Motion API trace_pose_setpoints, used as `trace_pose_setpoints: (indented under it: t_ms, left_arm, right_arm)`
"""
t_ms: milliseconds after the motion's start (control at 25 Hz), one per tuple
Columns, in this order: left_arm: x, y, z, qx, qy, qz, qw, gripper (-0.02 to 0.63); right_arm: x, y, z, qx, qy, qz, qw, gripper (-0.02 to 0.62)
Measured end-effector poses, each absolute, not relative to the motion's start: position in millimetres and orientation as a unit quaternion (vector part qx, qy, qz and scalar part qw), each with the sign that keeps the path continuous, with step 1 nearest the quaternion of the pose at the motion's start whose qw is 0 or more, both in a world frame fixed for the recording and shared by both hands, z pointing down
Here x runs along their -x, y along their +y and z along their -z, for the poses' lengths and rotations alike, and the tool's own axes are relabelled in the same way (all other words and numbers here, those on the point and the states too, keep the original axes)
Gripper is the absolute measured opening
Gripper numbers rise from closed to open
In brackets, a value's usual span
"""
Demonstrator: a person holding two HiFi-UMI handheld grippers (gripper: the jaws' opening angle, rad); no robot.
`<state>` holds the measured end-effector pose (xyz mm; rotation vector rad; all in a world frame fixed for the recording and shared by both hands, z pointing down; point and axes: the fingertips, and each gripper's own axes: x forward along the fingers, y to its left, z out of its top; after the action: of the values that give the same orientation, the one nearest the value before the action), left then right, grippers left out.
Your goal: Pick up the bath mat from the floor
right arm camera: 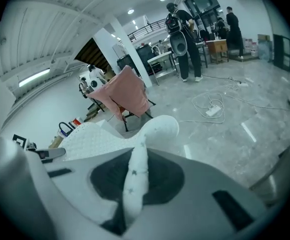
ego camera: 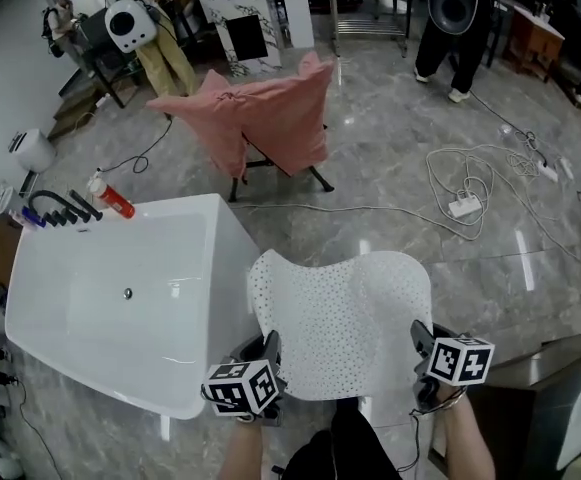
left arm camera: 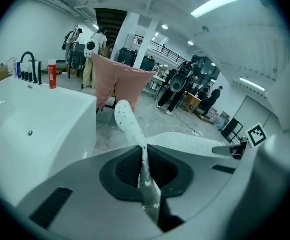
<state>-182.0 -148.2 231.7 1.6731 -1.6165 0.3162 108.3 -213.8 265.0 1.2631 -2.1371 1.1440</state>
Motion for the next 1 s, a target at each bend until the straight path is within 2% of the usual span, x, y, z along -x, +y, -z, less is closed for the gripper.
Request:
trace_pose_setpoints:
  t_ms: [360, 1000]
  left_arm:
    - [176, -146, -155, -0.671, -0.629, -0.092, 0.382, 0.014]
    - [146, -141, -92, -0.688, -0.632, -0.054, 0.353, 0.015]
  right_arm:
    - [-115, -201, -190, -0.440, -0.785, -0.396, 0.184, 0.023]
    - [-144, -189, -137, -0.431, -0.800, -0.399, 0.125, 0.023]
